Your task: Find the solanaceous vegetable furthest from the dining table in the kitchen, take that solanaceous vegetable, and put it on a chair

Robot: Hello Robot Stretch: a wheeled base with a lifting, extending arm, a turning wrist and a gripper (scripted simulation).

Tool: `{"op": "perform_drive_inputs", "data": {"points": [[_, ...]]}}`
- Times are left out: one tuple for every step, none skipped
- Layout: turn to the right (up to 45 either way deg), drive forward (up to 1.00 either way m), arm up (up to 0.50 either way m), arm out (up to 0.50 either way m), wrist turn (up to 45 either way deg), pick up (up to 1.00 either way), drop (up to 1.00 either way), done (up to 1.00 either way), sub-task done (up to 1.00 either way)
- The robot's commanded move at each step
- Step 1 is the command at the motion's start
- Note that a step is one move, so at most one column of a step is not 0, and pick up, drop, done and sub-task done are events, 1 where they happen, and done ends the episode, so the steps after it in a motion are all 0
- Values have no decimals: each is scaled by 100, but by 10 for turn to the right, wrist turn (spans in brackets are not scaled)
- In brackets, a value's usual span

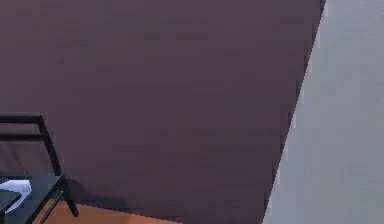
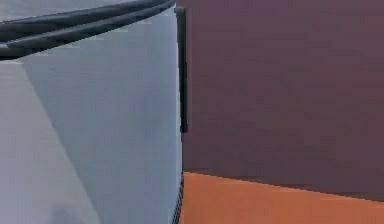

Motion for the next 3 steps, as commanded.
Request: {"op": "perform_drive_inputs", "data": {"points": [[0,5,0,0,0,0,0,0,0],[-180,0,0,0,0,0,0,0,0],[0,50,0,0,0,0,0,0,0]]}}
